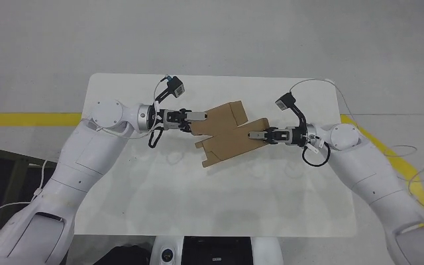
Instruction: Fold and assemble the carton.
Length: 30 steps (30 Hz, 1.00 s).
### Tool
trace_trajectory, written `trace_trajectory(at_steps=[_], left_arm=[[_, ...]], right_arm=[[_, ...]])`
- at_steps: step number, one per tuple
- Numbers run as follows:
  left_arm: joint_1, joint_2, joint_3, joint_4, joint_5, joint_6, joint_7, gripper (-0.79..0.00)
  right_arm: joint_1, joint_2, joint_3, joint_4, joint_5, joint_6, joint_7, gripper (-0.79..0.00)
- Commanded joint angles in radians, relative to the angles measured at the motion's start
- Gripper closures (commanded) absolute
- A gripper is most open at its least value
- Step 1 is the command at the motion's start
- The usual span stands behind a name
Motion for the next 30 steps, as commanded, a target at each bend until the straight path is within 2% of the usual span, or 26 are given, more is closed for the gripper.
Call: trace_trajectory(at_steps=[1, 4, 6, 7, 17, 23, 26, 30], left_arm=[[0.000, -0.002, -0.001, 0.006, -0.006, 0.002, -0.005, -0.785], [0.001, -0.006, -0.001, 0.015, -0.008, 0.001, -0.008, -0.770], [0.003, -0.008, -0.001, 0.024, -0.007, 0.003, -0.007, -0.474], [0.003, -0.010, -0.001, 0.027, -0.006, 0.002, -0.007, -0.379], [0.003, -0.018, -0.002, 0.057, 0.041, -0.004, 0.001, -0.274], [0.004, -0.020, -0.001, 0.070, 0.096, -0.006, 0.010, -0.299], [0.005, -0.021, -0.003, 0.074, 0.111, -0.004, 0.013, -0.283], [0.007, -0.023, -0.006, 0.075, 0.124, -0.003, 0.017, -0.215]], right_arm=[[0.000, -0.001, 0.003, -0.006, -0.006, 0.006, 0.006, 0.000], [-0.001, -0.002, 0.012, -0.010, -0.010, 0.012, 0.012, 0.000], [-0.001, -0.003, 0.019, -0.014, -0.011, 0.015, 0.015, 0.000], [-0.002, -0.003, 0.022, -0.017, -0.011, 0.016, 0.016, 0.000], [-0.013, -0.007, 0.047, -0.028, -0.023, 0.021, 0.021, 0.000], [-0.013, -0.008, 0.062, -0.030, -0.040, 0.028, 0.028, 0.000], [-0.015, -0.009, 0.070, -0.030, -0.048, 0.031, 0.031, 0.000], [-0.018, -0.009, 0.079, -0.034, -0.056, 0.034, 0.034, 0.000]])
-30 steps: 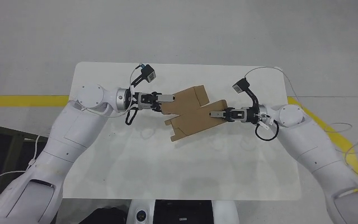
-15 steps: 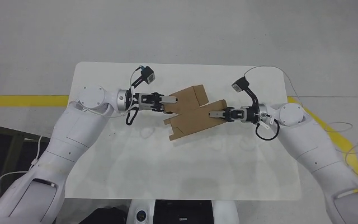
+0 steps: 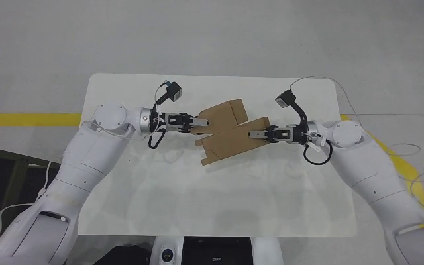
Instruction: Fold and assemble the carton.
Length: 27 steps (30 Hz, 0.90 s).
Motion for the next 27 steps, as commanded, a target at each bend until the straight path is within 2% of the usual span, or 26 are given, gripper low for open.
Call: trace_trajectory(at_steps=[1, 7, 14, 16, 17, 18, 19, 27], left_arm=[[0.002, -0.001, 0.000, 0.001, 0.004, 0.001, 0.002, -0.182], [0.001, -0.007, 0.002, 0.008, 0.010, 0.011, 0.007, -0.006], [0.000, -0.011, -0.006, 0.018, 0.011, 0.012, 0.003, 0.000], [0.001, -0.012, -0.010, 0.019, 0.006, 0.014, 0.001, 0.000], [0.001, -0.012, -0.012, 0.019, 0.003, 0.014, 0.000, 0.000], [0.001, -0.012, -0.016, 0.018, -0.001, 0.014, -0.001, 0.000], [0.001, -0.012, -0.020, 0.016, -0.004, 0.011, -0.002, 0.000], [0.006, -0.006, -0.048, -0.019, 0.041, -0.021, -0.009, 0.000]], right_arm=[[-0.001, 0.000, 0.004, -0.002, -0.002, 0.002, 0.002, 0.000], [-0.005, -0.002, 0.016, -0.008, -0.012, 0.006, 0.006, 0.000], [-0.013, -0.004, 0.028, -0.005, -0.024, 0.005, 0.005, 0.000], [-0.014, -0.005, 0.028, 0.004, -0.037, 0.008, 0.008, -0.354], [-0.013, -0.005, 0.029, 0.010, -0.048, 0.009, 0.009, -0.459], [-0.011, -0.005, 0.030, 0.019, -0.065, 0.010, 0.009, -0.674], [-0.010, -0.005, 0.032, 0.027, -0.083, 0.013, 0.003, -0.785], [-0.012, 0.006, 0.086, 0.024, -0.151, 0.007, -0.041, -0.785]])
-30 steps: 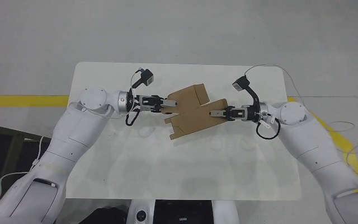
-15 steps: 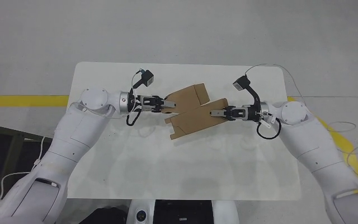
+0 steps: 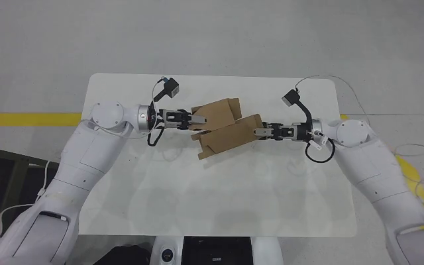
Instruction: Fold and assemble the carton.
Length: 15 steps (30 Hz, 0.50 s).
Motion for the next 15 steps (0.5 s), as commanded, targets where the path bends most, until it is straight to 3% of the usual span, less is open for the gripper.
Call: trace_trajectory(at_steps=[1, 9, 15], left_arm=[[0.003, 0.002, -0.004, -0.011, 0.016, -0.010, -0.004, 0.000], [0.022, 0.005, -0.008, -0.054, 0.072, -0.037, -0.012, 0.000], [0.026, 0.004, -0.008, -0.077, 0.073, -0.040, -0.024, 0.000]], right_arm=[[-0.002, 0.005, 0.020, -0.009, 0.002, -0.007, -0.001, -0.785], [-0.017, 0.024, 0.105, -0.066, 0.049, -0.029, 0.022, -0.785], [-0.033, 0.017, 0.068, -0.179, 0.150, 0.005, 0.056, -0.785]])
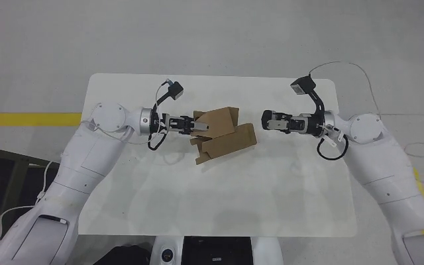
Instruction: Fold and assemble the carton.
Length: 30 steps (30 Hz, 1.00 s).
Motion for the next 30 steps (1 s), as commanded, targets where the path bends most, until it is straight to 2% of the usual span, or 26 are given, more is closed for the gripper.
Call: trace_trajectory(at_steps=[1, 10, 24, 27, 30], left_arm=[[-0.001, -0.001, 0.003, -0.009, -0.002, -0.002, -0.005, 0.000], [-0.011, -0.010, 0.020, -0.028, -0.003, -0.019, -0.032, 0.000], [-0.005, -0.013, 0.017, -0.043, -0.023, -0.028, -0.060, 0.000], [-0.004, -0.012, 0.011, -0.043, -0.022, -0.027, -0.062, 0.000], [-0.002, -0.011, 0.004, -0.043, -0.022, -0.028, -0.063, 0.000]], right_arm=[[-0.001, -0.006, -0.022, -0.013, 0.026, 0.001, 0.001, -0.785], [0.044, -0.043, -0.135, 0.016, 0.066, -0.008, -0.007, -0.782], [0.085, -0.076, -0.208, 0.087, 0.138, -0.017, -0.017, -0.757], [0.085, -0.084, -0.216, 0.097, 0.177, -0.018, -0.018, -0.720], [0.083, -0.091, -0.219, 0.111, 0.207, -0.014, -0.014, -0.637]])
